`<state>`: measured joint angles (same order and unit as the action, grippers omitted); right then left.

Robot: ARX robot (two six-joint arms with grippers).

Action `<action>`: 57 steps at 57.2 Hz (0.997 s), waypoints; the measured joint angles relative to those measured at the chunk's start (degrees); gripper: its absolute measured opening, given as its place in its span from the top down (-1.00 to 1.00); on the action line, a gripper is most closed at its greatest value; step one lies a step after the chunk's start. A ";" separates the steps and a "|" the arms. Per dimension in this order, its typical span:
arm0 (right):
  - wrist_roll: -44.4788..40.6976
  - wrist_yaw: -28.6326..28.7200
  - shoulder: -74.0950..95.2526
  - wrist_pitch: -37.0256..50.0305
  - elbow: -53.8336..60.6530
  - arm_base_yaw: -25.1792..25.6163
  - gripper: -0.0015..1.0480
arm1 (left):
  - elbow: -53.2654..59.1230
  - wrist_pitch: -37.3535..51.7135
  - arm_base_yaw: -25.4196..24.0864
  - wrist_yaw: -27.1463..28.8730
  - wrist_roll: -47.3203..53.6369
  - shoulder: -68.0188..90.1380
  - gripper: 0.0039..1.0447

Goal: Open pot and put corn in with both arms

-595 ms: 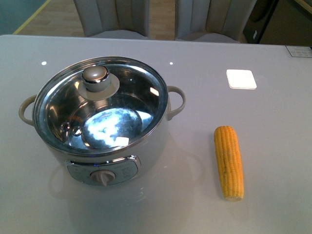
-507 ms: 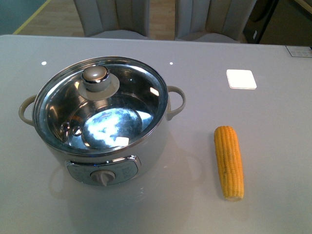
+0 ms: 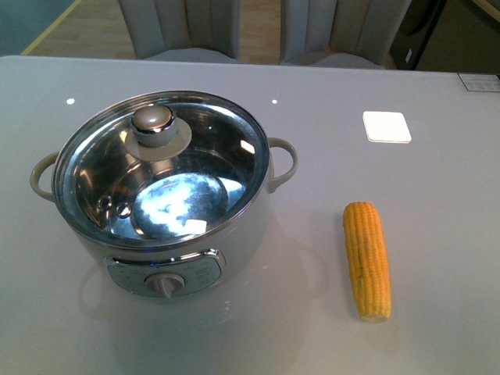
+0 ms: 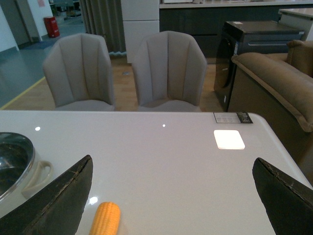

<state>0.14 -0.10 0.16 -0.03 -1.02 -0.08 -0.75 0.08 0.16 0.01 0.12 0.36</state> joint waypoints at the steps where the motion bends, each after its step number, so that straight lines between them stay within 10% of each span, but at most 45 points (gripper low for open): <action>1: 0.00 0.00 0.00 0.00 0.00 0.00 -0.83 | 0.00 0.00 -0.02 0.00 0.00 0.00 -0.88; 18: 0.00 0.00 0.00 0.00 0.00 0.00 -0.83 | 0.00 0.00 0.00 0.00 0.00 0.00 -0.88; 31: 0.00 0.00 0.00 0.00 0.00 -0.02 -0.83 | -2.58 -5.07 5.62 12.57 -7.82 8.02 -0.88; 57: 0.00 -0.02 0.00 0.00 0.00 0.00 -0.83 | -10.56 39.15 5.75 -0.66 -5.31 54.97 -0.88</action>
<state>0.14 -0.12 0.16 -0.03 -1.02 -0.08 -11.31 39.22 5.91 -0.64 -5.19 55.33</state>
